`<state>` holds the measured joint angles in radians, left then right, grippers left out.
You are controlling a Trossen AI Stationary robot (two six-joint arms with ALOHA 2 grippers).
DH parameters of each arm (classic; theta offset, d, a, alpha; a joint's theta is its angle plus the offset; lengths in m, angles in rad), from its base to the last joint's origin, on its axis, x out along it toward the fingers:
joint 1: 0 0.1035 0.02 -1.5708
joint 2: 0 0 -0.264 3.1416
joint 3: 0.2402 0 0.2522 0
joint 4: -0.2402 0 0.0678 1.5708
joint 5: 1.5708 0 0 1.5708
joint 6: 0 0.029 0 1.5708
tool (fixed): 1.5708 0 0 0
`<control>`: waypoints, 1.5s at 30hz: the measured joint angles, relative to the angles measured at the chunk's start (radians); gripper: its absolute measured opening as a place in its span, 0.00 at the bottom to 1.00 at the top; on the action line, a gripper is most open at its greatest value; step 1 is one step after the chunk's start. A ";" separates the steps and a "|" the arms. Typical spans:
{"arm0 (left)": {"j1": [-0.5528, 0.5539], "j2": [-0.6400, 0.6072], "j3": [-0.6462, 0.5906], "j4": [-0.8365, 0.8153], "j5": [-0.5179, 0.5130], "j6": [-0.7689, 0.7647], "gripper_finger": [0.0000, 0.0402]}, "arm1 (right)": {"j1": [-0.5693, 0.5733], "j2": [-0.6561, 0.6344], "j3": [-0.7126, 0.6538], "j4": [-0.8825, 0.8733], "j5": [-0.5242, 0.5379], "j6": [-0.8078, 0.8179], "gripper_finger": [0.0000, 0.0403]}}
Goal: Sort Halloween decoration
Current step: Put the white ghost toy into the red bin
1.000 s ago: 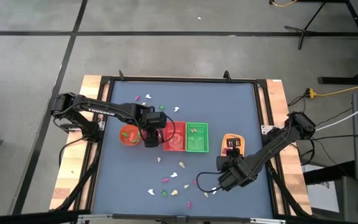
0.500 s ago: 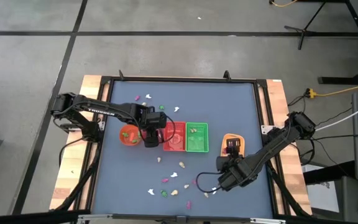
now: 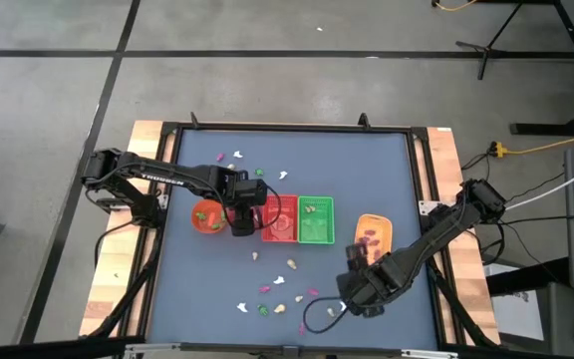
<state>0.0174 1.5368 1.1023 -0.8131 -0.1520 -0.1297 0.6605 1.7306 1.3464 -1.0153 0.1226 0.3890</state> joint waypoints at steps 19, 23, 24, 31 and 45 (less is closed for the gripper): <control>0.000 0.000 0.000 0.016 0.000 0.000 0.39 | 0.035 0.094 0.000 0.200 -0.168 -0.165 0.52; 0.000 0.000 0.000 0.016 0.000 0.000 0.39 | 0.034 0.124 0.000 0.205 -0.169 -0.192 0.52; 0.000 0.000 0.000 0.016 0.000 0.000 0.39 | 0.034 0.131 0.000 0.206 -0.167 -0.192 0.52; 0.000 0.000 0.000 0.018 0.000 0.000 0.39 | 0.034 0.174 0.000 0.242 -0.137 -0.197 0.52; 0.000 0.000 0.000 0.021 0.000 0.001 0.39 | 0.062 0.191 0.000 0.255 -0.122 -0.187 0.52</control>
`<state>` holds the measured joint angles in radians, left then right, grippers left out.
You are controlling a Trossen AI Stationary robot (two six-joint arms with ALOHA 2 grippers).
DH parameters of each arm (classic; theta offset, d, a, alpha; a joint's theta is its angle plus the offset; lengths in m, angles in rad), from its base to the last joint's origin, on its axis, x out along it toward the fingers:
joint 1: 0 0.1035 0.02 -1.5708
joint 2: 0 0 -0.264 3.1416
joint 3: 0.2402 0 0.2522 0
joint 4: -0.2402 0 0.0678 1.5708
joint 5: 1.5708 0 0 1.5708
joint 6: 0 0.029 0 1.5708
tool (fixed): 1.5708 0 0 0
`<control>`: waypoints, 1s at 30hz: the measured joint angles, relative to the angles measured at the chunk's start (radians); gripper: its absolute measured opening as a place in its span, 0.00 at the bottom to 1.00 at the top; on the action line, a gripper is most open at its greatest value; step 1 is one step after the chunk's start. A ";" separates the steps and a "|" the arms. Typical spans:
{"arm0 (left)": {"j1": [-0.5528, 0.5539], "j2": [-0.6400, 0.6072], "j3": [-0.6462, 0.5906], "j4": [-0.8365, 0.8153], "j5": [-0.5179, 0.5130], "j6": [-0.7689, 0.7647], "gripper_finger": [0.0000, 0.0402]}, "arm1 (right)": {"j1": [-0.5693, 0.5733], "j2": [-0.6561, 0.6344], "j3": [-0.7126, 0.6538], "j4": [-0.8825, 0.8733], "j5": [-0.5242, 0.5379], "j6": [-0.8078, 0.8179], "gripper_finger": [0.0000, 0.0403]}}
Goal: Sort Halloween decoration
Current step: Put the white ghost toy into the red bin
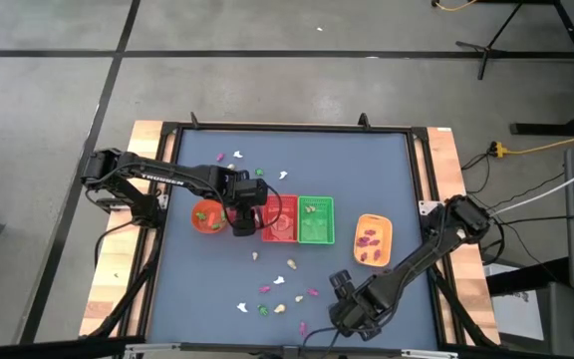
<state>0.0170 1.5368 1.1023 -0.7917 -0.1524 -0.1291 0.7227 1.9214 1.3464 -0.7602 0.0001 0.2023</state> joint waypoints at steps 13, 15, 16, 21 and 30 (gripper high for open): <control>0.000 0.000 0.000 0.003 0.000 0.000 0.39 | 0.004 0.066 0.000 -0.006 0.043 -0.002 0.52; 0.000 0.000 0.000 0.004 0.000 0.000 0.39 | 0.004 0.069 0.000 -0.010 0.043 -0.002 0.52; 0.000 0.000 0.000 0.005 0.000 0.000 0.39 | 0.004 0.069 0.000 -0.018 0.044 -0.002 0.52; 0.000 0.000 0.000 0.007 0.000 0.000 0.39 | 0.004 0.070 0.000 -0.025 0.044 -0.002 0.52; 0.000 0.000 0.000 0.008 0.000 0.000 0.39 | 0.004 0.070 0.000 -0.022 0.043 -0.002 0.44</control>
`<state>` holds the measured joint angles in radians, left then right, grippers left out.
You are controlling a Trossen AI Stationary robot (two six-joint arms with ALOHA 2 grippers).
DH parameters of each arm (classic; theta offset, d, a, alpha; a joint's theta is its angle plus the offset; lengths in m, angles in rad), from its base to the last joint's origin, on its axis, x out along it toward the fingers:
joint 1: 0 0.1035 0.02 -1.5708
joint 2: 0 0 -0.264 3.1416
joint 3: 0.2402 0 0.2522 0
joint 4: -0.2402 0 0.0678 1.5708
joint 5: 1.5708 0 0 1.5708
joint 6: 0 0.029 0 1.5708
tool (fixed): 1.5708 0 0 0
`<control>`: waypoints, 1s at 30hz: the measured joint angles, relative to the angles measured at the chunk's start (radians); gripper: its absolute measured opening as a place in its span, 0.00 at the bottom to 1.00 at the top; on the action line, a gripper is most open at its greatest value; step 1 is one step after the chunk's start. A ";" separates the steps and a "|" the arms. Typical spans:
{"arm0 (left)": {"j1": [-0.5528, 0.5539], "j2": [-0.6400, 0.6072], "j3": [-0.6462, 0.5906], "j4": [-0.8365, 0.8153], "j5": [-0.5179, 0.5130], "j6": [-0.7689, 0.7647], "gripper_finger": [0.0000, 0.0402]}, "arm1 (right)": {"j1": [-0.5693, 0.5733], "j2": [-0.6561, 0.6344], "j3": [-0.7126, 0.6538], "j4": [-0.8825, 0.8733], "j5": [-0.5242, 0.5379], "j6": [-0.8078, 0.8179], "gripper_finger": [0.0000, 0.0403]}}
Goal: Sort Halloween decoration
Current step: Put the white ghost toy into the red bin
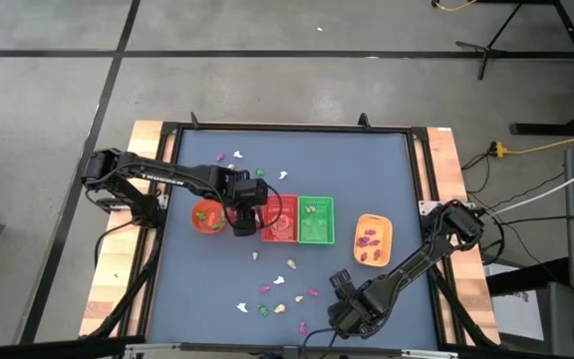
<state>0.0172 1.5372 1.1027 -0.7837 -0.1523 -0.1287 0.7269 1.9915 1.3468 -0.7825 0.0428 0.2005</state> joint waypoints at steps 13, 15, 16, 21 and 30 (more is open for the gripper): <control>0.000 0.000 0.000 0.000 0.000 0.000 0.39 | 0.000 0.001 0.000 0.006 -0.001 0.000 0.34; 0.000 0.000 0.000 0.000 0.000 0.000 0.39 | 0.000 0.001 0.000 0.007 -0.001 0.000 0.33; 0.000 0.000 0.000 0.000 0.000 0.000 0.39 | 0.000 0.001 0.000 0.007 -0.001 0.000 0.32; 0.000 0.000 0.000 0.000 0.000 0.000 0.39 | 0.000 0.001 0.000 0.008 -0.001 0.000 0.28; 0.000 0.000 0.000 0.000 0.000 0.000 0.39 | -0.001 0.001 0.000 0.030 0.001 0.000 0.26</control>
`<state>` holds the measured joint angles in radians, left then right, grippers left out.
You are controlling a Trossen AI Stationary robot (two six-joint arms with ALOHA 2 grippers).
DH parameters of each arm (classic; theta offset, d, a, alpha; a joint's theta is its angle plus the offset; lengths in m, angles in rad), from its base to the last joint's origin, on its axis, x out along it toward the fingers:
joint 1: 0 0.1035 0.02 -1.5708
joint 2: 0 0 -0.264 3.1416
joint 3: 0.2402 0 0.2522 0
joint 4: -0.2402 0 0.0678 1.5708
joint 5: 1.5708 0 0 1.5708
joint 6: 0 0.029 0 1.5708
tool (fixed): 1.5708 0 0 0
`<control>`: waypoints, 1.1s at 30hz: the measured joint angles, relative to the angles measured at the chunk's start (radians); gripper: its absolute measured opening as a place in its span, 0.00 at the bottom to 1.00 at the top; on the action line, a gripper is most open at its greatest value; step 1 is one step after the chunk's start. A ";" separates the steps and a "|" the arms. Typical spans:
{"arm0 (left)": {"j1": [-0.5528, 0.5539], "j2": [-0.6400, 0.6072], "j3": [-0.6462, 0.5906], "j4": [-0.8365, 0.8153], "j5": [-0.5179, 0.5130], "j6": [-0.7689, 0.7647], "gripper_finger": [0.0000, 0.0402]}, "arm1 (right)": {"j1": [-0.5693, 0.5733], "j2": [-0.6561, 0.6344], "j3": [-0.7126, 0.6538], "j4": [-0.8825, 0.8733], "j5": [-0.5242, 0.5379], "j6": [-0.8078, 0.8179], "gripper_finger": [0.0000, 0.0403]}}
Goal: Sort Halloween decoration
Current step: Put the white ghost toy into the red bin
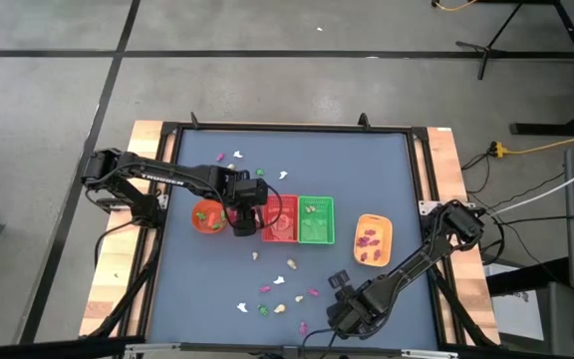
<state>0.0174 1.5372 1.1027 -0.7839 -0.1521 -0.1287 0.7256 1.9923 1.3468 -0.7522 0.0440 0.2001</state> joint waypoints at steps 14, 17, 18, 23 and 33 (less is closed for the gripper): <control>0.000 0.000 0.000 0.000 0.000 0.000 0.39 | 0.000 0.000 0.000 0.053 0.137 0.000 0.26; 0.000 0.000 0.000 0.000 0.000 0.000 0.39 | 0.000 0.000 0.000 0.059 0.212 0.000 0.26; 0.000 0.000 0.000 0.000 0.000 0.000 0.39 | 0.000 0.000 0.000 0.059 0.241 0.000 0.26; 0.000 0.000 0.000 0.000 0.000 0.000 0.39 | -0.007 0.000 0.000 0.059 0.384 -0.001 0.26; 0.000 0.000 0.000 0.000 0.000 0.000 0.39 | -0.109 0.000 0.000 0.065 0.657 -0.055 0.26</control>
<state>0.0170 1.5372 1.1027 -0.7841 -0.1520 -0.1284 0.6167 1.9926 1.3468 -0.6874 0.7013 0.1446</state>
